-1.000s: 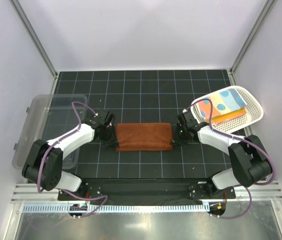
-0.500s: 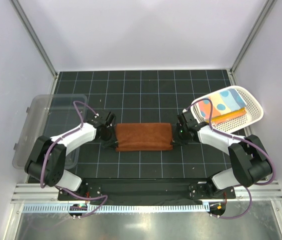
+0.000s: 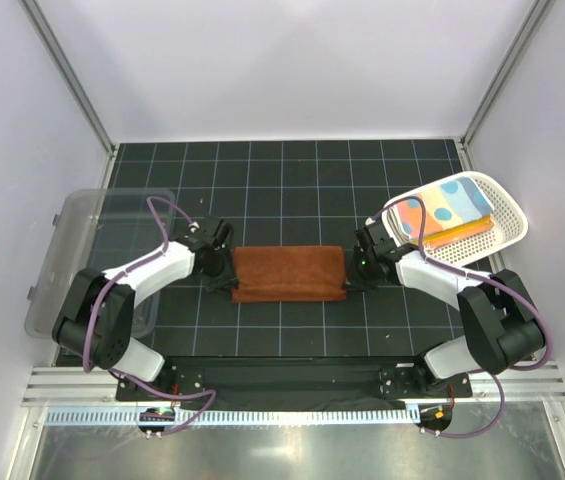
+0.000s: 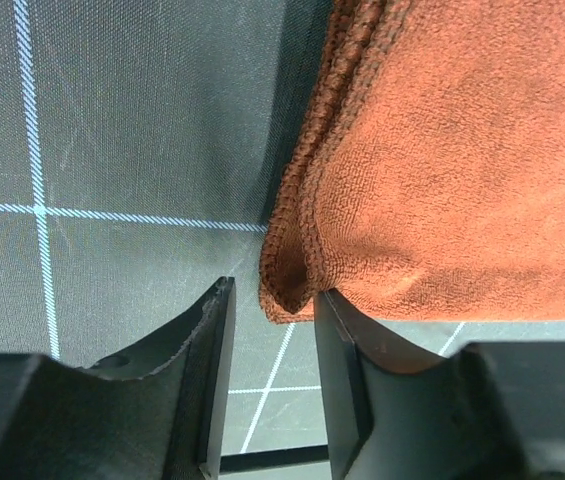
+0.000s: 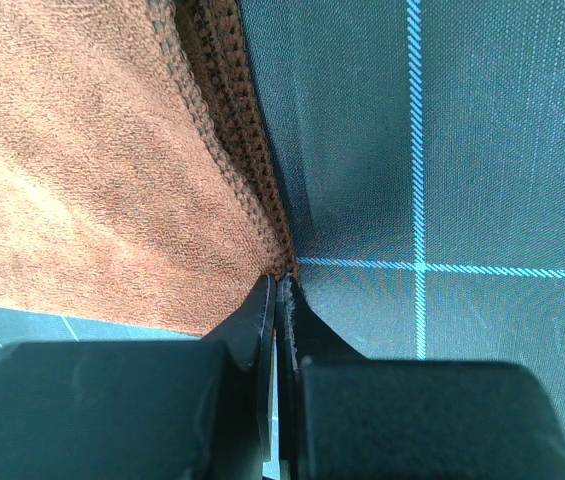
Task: Fold and stack the towels
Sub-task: Fold the towel
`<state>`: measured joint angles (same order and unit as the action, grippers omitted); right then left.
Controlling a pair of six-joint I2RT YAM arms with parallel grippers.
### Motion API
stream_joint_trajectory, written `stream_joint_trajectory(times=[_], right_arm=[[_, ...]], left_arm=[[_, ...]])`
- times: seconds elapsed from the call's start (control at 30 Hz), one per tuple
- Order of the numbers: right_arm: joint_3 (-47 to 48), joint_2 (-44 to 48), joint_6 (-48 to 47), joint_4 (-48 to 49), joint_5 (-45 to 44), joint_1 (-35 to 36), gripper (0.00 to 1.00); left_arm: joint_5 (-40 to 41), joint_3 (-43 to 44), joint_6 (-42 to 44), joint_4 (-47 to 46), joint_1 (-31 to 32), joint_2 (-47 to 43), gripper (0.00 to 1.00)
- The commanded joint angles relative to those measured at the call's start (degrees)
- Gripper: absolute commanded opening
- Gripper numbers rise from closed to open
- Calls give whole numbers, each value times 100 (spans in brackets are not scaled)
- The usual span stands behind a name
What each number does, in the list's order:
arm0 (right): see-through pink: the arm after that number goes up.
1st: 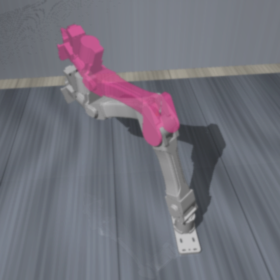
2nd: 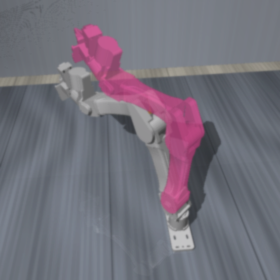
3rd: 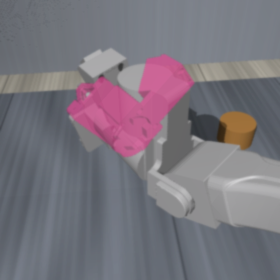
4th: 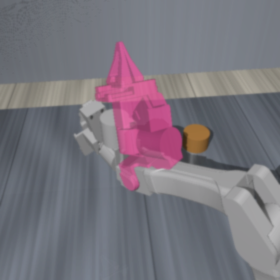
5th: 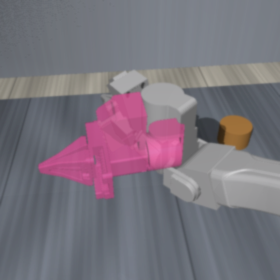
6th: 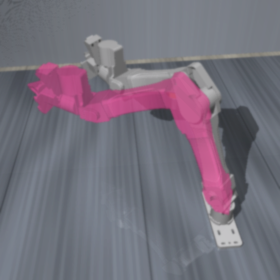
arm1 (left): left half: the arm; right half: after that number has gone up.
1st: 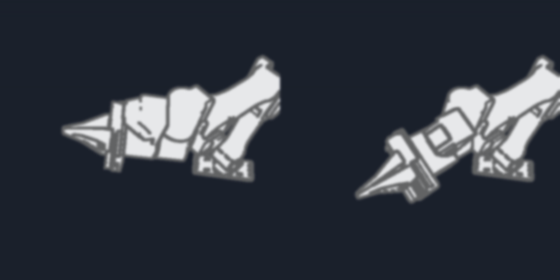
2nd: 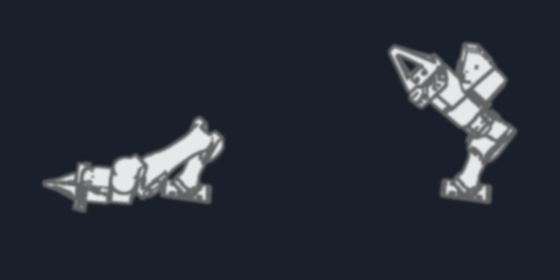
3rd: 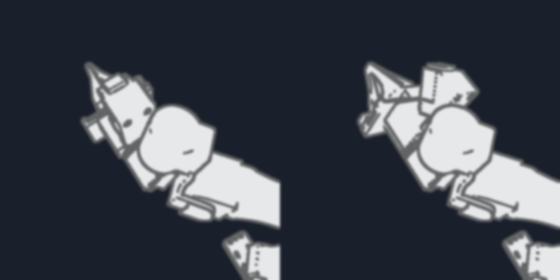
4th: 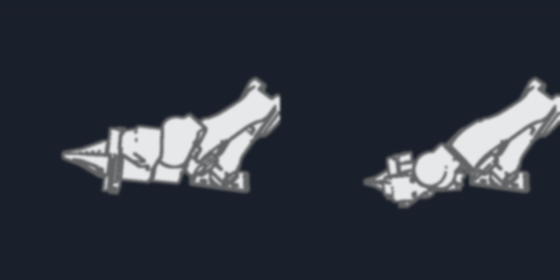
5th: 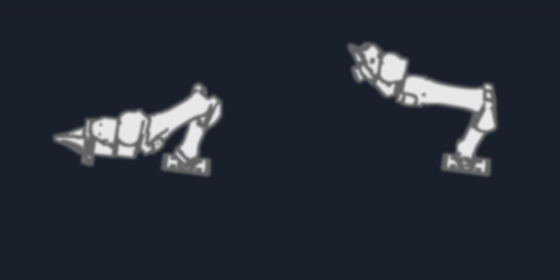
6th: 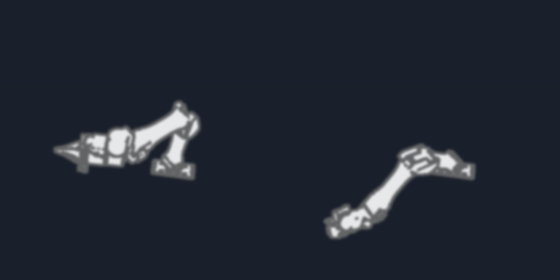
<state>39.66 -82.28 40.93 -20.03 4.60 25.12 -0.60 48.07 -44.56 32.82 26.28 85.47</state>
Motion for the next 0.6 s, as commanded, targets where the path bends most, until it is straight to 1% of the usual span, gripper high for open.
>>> stream_joint_trajectory(times=[0.0, 0.1, 0.13, 0.17, 0.23, 0.37, 0.5, 0.57], right_arm=[[103, 2, -67, -71, -223, 19, 1], [112, -16, -67, -62, -223, 19, 1], [112, -16, -85, -71, -223, 19, 1], [112, -16, -94, -80, -223, 10, 1], [130, -16, -120, -97, -240, 19, 1], [235, 37, -190, -290, -293, 19, 1], [472, 168, -296, -668, -381, 19, 1], [534, 247, -348, -817, -381, 10, 1]], left_arm=[[148, 158, 52, -109, 0, 75, 39], [201, 193, 70, -100, 0, 136, 32], [218, 220, 78, -100, -9, 136, 16], [210, 237, 79, -100, -9, 128, 9], [209, 299, 78, -74, -9, 119, 0], [140, 518, 70, 188, -18, 58, 0], [78, 572, 26, 409, -18, -293, 0], [-159, 510, -18, 445, -18, -487, 0]])
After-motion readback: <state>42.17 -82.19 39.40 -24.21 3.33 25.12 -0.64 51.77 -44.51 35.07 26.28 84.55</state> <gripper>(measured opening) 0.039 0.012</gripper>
